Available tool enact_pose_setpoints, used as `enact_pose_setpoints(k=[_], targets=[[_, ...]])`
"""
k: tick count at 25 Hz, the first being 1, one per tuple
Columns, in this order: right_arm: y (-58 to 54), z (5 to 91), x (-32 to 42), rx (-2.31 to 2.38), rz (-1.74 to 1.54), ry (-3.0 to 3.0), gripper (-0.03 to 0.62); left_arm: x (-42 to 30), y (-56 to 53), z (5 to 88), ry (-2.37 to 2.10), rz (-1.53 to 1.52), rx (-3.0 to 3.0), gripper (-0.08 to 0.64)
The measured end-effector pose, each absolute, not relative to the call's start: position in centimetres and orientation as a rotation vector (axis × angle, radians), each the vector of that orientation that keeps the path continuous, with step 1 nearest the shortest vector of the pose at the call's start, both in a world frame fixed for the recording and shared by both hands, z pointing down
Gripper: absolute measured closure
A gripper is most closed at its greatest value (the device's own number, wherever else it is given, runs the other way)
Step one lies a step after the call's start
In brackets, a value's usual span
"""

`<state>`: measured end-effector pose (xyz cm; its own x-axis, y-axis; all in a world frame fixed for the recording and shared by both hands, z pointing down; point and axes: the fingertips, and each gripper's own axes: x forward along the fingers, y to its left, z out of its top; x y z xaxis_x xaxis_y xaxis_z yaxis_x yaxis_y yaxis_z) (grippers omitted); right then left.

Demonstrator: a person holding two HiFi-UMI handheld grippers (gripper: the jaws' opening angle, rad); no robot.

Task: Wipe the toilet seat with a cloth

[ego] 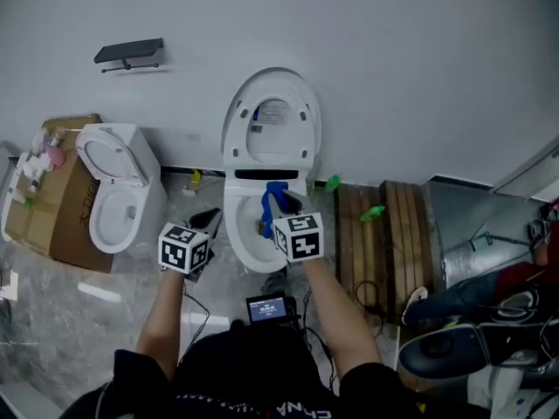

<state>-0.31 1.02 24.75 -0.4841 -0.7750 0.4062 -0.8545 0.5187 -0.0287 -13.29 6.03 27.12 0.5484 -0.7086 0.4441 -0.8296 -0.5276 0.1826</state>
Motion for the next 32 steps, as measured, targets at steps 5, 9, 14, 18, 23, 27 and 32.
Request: enact_pose_setpoints(k=[5,9,14,18,23,27,32], targets=[[8.1,24.5,0.0,1.337,0.339,-2.416,0.534,-13.8,12.3,27.1,-1.24,0.455,2.419,0.543],[11.3,23.9,1.4,1.315,0.332,-2.435,0.534,-12.9,15.5,27.5,-1.238,0.469,2.414,0.543],[14.1,24.5,3.3,1.283,0.29,-2.424,0.534,-10.4,17.9,28.3,-1.224,0.482,2.407,0.546],[16.3,25.2,6.5,1.264,0.249,-2.384,0.534,-7.5,18.7,28.8,-1.254,0.497,2.397,0.546],[18.4,27.1,10.8,1.24,0.262,-2.335,0.534,-4.3,19.1,30.0,-1.37,0.532,2.366,0.546],[18.5,27.4,11.6,1.255,0.259,-2.343,0.534,-2.4,20.0,30.3,-1.343,0.555,2.412,0.546],[17.8,26.6,10.8,1.233,0.239,-2.372,0.534,-1.6,18.5,29.1,-1.375,0.605,2.421,0.548]])
